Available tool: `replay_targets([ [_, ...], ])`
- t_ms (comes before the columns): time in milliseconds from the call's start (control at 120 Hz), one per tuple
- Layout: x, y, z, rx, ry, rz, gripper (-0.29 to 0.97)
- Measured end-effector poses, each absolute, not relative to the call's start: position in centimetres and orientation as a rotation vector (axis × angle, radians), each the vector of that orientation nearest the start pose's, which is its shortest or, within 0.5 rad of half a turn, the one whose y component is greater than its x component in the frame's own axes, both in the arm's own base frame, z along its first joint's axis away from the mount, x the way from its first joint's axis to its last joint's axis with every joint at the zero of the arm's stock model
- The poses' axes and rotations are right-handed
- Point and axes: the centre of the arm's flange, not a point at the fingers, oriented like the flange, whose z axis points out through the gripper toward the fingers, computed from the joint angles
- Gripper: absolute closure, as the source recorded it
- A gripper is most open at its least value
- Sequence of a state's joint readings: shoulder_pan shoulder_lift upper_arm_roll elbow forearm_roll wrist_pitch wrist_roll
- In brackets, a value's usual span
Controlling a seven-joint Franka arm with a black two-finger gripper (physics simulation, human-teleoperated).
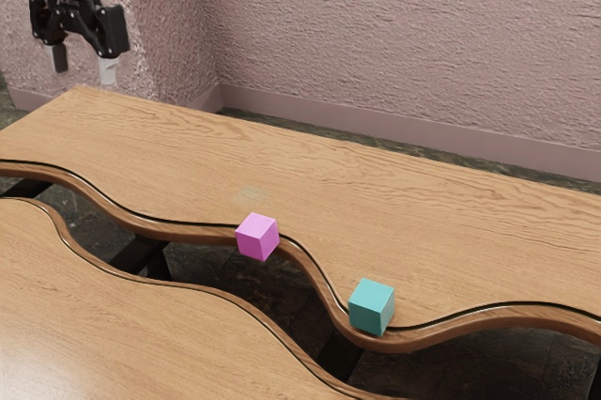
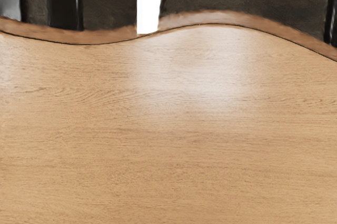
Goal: Pick up the blue block with one arm, and put the blue block on the pink block with one arm
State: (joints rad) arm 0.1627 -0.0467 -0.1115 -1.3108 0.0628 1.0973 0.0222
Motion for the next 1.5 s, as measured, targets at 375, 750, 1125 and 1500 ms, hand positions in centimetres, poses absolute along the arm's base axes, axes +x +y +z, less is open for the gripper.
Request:
replay_targets([
  [375, 61.3, -14.5, 59.1, -3.093, 0.205, 0.158, 0.02],
  [750, 63.6, -26.2, 38.5, -3.189, 0.16, 0.258, 0.03],
  [1125, 62.2, -30.8, 30.2, -3.177, 0.087, 0.139, 0.03],
  [1500, 61.4, -31.1, 27.9, -3.169, 0.005, 0.135, 0.05],
])
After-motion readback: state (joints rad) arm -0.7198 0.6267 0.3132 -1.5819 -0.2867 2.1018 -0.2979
